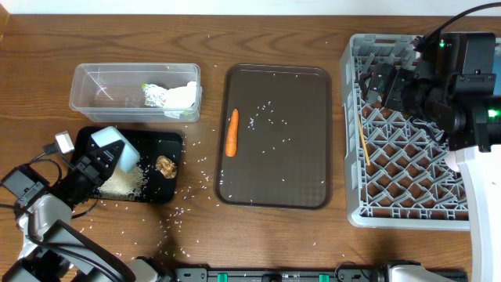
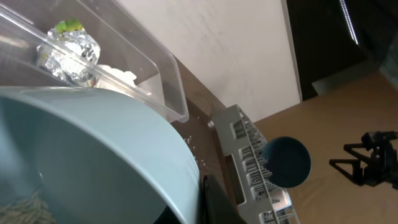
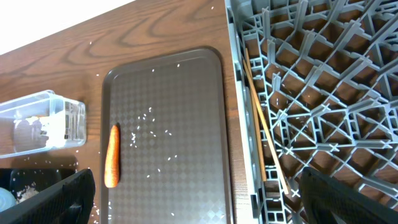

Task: Sort waste into correct bins and load items into the dishwasher rack
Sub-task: 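Carry the bowl over the black tray and tilt it to dump the rice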

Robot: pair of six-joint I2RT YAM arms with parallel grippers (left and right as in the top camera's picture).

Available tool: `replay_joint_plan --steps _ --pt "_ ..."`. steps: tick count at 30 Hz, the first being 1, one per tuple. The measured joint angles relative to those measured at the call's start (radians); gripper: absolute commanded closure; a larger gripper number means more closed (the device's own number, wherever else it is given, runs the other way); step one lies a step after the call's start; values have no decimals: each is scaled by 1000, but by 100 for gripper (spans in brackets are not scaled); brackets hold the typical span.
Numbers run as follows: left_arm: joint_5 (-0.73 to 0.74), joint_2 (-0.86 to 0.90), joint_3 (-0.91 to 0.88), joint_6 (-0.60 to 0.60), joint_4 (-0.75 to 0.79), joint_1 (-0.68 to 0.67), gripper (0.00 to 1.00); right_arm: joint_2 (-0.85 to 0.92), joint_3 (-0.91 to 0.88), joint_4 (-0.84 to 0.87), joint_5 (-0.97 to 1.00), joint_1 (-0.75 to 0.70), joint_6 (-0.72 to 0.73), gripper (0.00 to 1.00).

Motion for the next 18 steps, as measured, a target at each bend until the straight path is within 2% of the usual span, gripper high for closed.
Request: replay_joint_plan --steps 13,18 --pt "-10 1 -18 108 -1 -18 94 0 0 -2 -1 0 0 1" --pt "-25 1 -28 97 -6 -31 93 0 0 -6 -1 0 0 1"
